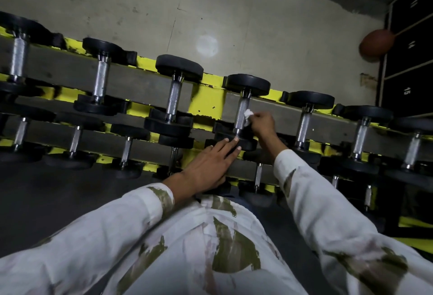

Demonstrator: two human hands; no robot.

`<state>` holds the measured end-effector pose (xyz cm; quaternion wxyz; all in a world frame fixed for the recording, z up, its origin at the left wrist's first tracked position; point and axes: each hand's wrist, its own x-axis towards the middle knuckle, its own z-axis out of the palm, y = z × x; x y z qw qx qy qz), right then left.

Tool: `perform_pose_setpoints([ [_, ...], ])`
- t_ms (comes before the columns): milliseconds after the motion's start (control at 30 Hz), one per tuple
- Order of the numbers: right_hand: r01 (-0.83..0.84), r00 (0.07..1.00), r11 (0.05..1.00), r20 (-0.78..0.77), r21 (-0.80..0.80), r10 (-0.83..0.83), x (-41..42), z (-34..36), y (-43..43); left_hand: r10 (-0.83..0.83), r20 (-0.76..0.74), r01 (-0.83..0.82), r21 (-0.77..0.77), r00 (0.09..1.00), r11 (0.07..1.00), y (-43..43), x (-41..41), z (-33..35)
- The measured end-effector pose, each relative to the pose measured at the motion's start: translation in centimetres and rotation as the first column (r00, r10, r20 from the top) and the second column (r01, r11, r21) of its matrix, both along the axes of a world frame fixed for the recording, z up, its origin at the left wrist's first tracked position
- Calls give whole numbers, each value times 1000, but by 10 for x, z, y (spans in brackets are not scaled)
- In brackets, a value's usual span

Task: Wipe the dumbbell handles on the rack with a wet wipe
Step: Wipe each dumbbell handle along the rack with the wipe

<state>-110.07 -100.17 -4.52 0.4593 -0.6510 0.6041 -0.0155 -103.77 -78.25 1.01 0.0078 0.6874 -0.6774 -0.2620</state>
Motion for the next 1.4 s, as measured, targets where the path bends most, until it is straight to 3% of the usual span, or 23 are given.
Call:
perform_pose_setpoints([
  [100,6,1000,950,28,-312,3,20,12,1,-7,-4,7,-5,1000,1000,0,3,1],
  [200,-238,966,788,-52,-567,255,15,18,17,-22,4,22,5,1000,1000,-1,5,2],
  [267,-537,817,535,-244,-652,522,2,16,19,-27,4,27,11,1000,1000,-2,6,2],
  [333,-752,543,173,-450,-636,709,-5,16,9,-22,8,22,10,1000,1000,-2,4,5],
  [367,-811,405,7,-553,-584,728,-4,17,0,-19,10,19,14,1000,1000,-2,3,5],
  [400,-841,320,-101,-640,-531,699,0,21,-7,-16,13,15,16,1000,1000,-2,2,5],
  [433,-860,291,-144,-702,-489,650,5,25,-14,-4,15,4,15,1000,1000,-2,1,6],
  [500,-891,278,-146,-770,-431,575,13,34,-18,17,20,-18,17,1000,1000,-2,-4,6],
  [533,-912,227,-149,-772,-383,594,18,37,-15,32,21,-33,19,999,999,-3,-6,7],
  [633,-959,-87,-257,-733,-122,675,34,41,-3,103,18,-103,20,995,994,-8,-15,12],
  [667,-958,-136,-278,-742,-70,656,41,44,-5,128,19,-128,21,992,991,-10,-17,13],
  [767,-979,-85,-202,-819,-38,568,63,51,-14,190,20,-191,34,981,981,-13,-25,12],
  [800,-980,-109,-197,-822,-4,559,66,50,-12,207,22,-207,41,978,977,-12,-28,10],
  [933,-927,-356,-192,-593,323,723,67,39,9,260,29,-261,65,965,963,-11,-38,7],
  [1000,-939,-330,-195,-592,282,735,74,43,-2,282,37,-284,62,959,957,-12,-42,8],
  [1133,-995,-43,-89,-654,-37,755,68,43,-30,289,38,-291,66,957,955,-13,-46,9],
  [1267,-988,-140,-157,-438,-2,888,34,41,-21,269,49,-272,72,962,960,-13,-44,12],
  [1333,-977,-68,-148,-437,-151,897,29,46,-30,251,59,-255,80,966,964,-13,-42,14],
  [1400,-915,89,-127,-498,-383,863,23,48,-40,236,67,-241,89,969,966,-13,-41,17],
])
